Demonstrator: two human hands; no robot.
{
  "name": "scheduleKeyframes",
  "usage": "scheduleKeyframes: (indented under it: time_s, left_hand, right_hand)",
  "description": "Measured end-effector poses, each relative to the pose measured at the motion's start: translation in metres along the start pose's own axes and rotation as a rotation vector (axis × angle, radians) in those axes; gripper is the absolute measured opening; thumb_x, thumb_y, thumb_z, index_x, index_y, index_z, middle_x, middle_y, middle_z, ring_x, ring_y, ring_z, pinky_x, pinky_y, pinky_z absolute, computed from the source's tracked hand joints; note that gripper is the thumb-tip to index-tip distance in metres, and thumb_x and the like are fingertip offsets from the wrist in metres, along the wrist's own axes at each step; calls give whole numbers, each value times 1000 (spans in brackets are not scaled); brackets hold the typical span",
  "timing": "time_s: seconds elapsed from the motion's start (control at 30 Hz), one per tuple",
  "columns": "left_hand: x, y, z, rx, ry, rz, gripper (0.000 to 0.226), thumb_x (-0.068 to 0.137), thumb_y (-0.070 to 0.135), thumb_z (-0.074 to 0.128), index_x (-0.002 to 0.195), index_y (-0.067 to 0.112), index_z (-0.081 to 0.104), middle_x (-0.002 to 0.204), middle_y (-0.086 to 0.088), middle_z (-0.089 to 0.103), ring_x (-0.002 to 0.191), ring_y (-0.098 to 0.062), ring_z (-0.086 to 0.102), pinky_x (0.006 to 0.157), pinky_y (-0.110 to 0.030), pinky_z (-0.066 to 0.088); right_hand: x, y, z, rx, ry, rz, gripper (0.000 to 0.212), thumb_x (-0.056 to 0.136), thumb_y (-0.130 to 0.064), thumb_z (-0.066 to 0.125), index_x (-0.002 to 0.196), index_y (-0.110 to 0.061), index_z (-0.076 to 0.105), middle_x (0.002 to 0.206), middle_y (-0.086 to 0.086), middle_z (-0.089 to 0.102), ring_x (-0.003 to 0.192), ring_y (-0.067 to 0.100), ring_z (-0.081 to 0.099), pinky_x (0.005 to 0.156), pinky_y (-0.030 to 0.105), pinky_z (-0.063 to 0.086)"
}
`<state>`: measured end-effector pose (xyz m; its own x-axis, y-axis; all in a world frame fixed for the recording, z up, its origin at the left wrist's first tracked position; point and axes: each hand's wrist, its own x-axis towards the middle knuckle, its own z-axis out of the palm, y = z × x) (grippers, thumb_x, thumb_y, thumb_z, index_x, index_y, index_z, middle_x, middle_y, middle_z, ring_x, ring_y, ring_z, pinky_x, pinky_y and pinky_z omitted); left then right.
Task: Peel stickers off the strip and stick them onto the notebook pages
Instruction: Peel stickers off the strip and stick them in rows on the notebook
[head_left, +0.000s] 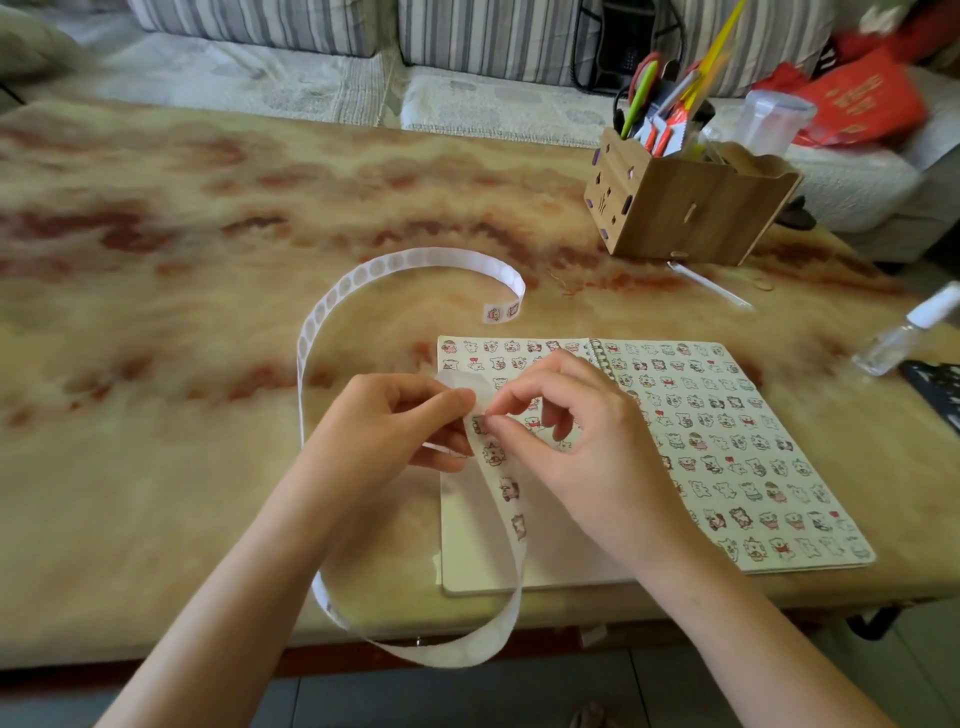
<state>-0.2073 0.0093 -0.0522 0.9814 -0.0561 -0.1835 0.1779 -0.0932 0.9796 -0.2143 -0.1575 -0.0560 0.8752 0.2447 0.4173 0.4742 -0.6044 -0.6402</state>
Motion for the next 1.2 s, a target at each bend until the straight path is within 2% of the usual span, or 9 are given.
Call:
scheduleKeyframes:
  time_s: [0.17, 0.23, 0.37, 0.47, 0.6, 0.73, 0.9, 0.97, 1.2]
  left_hand:
    - [1, -3, -1, 50, -12, 0, 19, 89, 16, 62, 88, 0, 72, 81, -15, 73, 66, -13, 69, 58, -19, 56]
    - [2, -4, -2, 60, -10, -8, 19, 89, 16, 62, 86, 0, 72, 81, -15, 73, 67, -14, 69, 61, -22, 58]
    - [3, -9, -4, 165, 25, -10, 16, 87, 21, 64, 79, 11, 73, 75, -5, 75, 76, -21, 71, 68, -26, 59]
    - [5, -13, -6, 235, 34, -6, 14, 85, 24, 66, 76, 17, 73, 74, -1, 75, 79, -26, 71, 76, -32, 59]
    - [6, -15, -7, 268, 31, 3, 14, 85, 25, 66, 75, 18, 74, 70, 1, 74, 70, -19, 69, 68, -23, 56]
    - [7, -16, -7, 279, 36, 20, 14, 85, 25, 66, 75, 17, 74, 69, 1, 73, 65, -14, 66, 65, -20, 55]
    - [8, -18, -7, 290, 30, 36, 15, 86, 25, 66, 75, 18, 73, 69, 2, 73, 67, -15, 68, 65, -20, 55]
    - [9, -19, -7, 292, 29, 40, 15, 85, 24, 66, 74, 17, 73, 68, 2, 73, 65, -14, 67, 66, -20, 55]
    - [9, -19, -8, 297, 25, 41, 17, 86, 25, 65, 73, 16, 73, 68, 2, 73, 63, -14, 66, 67, -19, 56]
  right_hand:
    - [7, -7, -17, 362, -128, 231, 2, 80, -19, 73, 80, -20, 71, 76, -7, 67, 67, 6, 55, 65, 22, 47]
    - [12, 0, -32, 422, -148, 343, 2, 79, -18, 74, 80, -18, 72, 76, -2, 69, 66, 6, 57, 60, 19, 47]
    - [17, 25, -63, 283, -213, 574, 1, 79, -18, 73, 80, -18, 73, 65, -7, 69, 55, 2, 55, 50, 14, 41]
    - [15, 35, -71, 205, -238, 668, 2, 79, -18, 74, 80, -16, 73, 56, -8, 65, 51, 3, 51, 48, 11, 39]
    - [12, 35, -66, 126, -261, 674, 4, 77, -20, 76, 78, -17, 75, 70, -3, 74, 66, 9, 62, 70, 26, 46]
    - [11, 33, -60, 81, -264, 658, 4, 79, -20, 74, 76, -18, 75, 71, -6, 74, 79, 10, 68, 87, 31, 47]
    - [11, 31, -59, 71, -269, 653, 4, 80, -18, 74, 76, -18, 75, 71, -5, 74, 89, 32, 67, 92, 43, 48]
    - [11, 31, -58, 74, -267, 651, 5, 80, -18, 74, 75, -18, 75, 71, -6, 74, 92, 35, 66, 92, 44, 49]
    - [11, 34, -57, 75, -269, 656, 5, 78, -18, 76, 74, -19, 74, 70, -6, 74, 71, 3, 68, 93, 34, 48]
